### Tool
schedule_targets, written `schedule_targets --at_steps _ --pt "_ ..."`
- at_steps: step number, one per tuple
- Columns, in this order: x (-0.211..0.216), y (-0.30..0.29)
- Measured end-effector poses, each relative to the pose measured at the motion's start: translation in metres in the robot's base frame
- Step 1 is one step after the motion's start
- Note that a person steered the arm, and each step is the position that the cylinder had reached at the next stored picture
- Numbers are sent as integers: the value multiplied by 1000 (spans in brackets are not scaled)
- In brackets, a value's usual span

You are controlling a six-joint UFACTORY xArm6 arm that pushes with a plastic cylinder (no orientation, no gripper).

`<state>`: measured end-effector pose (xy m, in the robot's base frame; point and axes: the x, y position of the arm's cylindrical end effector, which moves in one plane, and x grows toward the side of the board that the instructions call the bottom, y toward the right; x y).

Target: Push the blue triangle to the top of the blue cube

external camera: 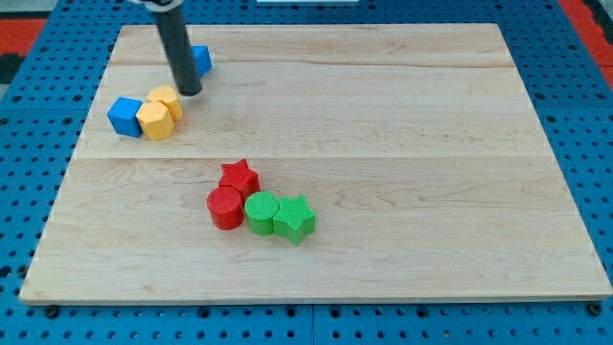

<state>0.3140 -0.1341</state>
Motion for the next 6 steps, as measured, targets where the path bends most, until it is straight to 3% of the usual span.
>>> schedule_targets --at_steps 1,2,4,6 --pt "-45 58" --pt "-70 7" --pt "-20 -69" --pt "-14 -69"
